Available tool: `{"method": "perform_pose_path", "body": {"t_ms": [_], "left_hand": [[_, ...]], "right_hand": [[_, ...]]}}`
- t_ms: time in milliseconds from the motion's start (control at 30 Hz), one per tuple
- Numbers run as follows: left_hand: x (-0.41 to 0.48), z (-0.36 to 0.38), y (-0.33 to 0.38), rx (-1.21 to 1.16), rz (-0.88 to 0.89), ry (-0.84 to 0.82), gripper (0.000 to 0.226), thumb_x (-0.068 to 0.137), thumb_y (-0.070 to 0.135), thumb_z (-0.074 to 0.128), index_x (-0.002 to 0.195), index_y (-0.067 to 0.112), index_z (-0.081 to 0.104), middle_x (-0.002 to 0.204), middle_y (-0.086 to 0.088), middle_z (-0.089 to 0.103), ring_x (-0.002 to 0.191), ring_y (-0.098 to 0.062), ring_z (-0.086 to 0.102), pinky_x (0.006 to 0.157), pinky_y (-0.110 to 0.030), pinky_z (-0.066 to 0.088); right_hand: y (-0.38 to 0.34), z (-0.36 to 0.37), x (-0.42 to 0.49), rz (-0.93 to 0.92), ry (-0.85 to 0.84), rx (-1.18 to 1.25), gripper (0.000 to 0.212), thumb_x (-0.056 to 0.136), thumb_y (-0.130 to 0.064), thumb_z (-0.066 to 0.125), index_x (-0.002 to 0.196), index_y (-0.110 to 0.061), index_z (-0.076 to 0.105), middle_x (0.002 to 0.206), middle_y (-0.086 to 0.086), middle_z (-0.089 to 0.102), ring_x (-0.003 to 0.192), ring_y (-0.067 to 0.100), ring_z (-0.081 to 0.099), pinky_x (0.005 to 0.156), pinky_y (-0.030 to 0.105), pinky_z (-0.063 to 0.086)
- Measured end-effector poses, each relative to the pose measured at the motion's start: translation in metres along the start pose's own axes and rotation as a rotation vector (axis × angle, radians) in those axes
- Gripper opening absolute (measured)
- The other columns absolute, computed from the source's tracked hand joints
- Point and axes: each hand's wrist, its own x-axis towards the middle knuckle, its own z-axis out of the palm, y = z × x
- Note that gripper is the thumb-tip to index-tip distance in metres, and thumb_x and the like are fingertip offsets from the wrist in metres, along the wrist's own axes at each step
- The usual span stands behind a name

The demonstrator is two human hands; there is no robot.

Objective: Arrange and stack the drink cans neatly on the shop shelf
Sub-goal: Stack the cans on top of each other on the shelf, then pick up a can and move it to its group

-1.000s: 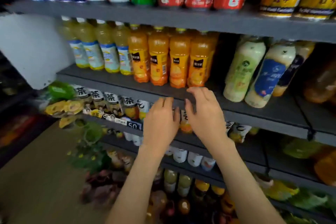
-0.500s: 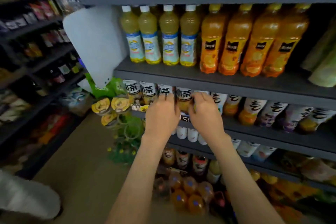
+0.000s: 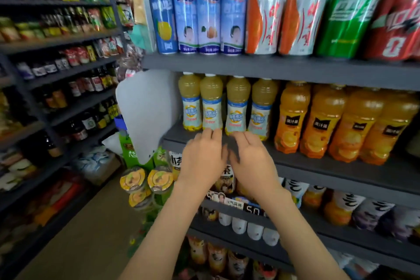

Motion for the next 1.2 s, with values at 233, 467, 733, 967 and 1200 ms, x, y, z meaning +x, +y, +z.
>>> {"method": "perform_pose_path", "body": {"t_ms": [233,467,733,967,1200], "left_hand": [[0.058,-0.047,-0.041,0.096,0.122,0.223,0.035,0.079,0.035,0.037,0.084,0.013,0.064,0.074,-0.003,0.060,0.062,-0.023,0.061,0.045,-0.028,0.043],[0.120,-0.106,-0.115,0.122,0.372,0.393,0.033,0.085,0.033,0.043,0.096,0.010,0.064,0.084,-0.006,0.064,0.073,-0.026,0.064,0.056,-0.034,0.052],[0.195,-0.143,-0.186,-0.469,0.219,0.392,0.038,0.086,0.043,0.061,0.115,0.019,0.052,0.101,0.004,0.053,0.091,-0.015,0.053,0.080,-0.035,0.049],[0.259,-0.126,-0.189,-0.672,0.045,0.238,0.065,0.069,0.066,0.066,0.105,0.021,0.038,0.105,0.004,0.047,0.099,-0.017,0.050,0.081,-0.032,0.046],[0.283,-0.124,-0.191,-0.663,0.099,0.092,0.060,0.069,0.063,0.069,0.107,0.020,0.048,0.099,0.011,0.051,0.085,-0.004,0.048,0.068,-0.015,0.038]], "right_hand": [[-0.024,-0.013,0.062,-0.187,0.053,-0.010,0.042,0.074,-0.004,0.071,0.114,-0.003,0.059,0.101,0.010,0.061,0.093,0.026,0.059,0.081,0.029,0.048],[-0.051,-0.035,0.138,-0.273,0.091,-0.117,0.043,0.086,-0.028,0.045,0.122,-0.007,0.056,0.105,0.005,0.060,0.098,0.020,0.053,0.088,0.025,0.038],[-0.088,-0.066,0.226,-0.225,0.173,-0.081,0.039,0.089,-0.033,0.048,0.122,-0.014,0.057,0.104,-0.012,0.050,0.097,-0.006,0.040,0.086,0.000,0.027],[-0.099,-0.085,0.299,-0.069,0.023,-0.199,0.041,0.093,-0.029,0.057,0.132,-0.016,0.051,0.127,-0.001,0.058,0.106,0.004,0.049,0.087,0.012,0.032],[-0.102,-0.079,0.340,0.063,-0.237,-0.288,0.048,0.090,-0.047,0.054,0.132,-0.024,0.049,0.121,-0.001,0.060,0.109,0.018,0.056,0.095,0.033,0.044]]}}
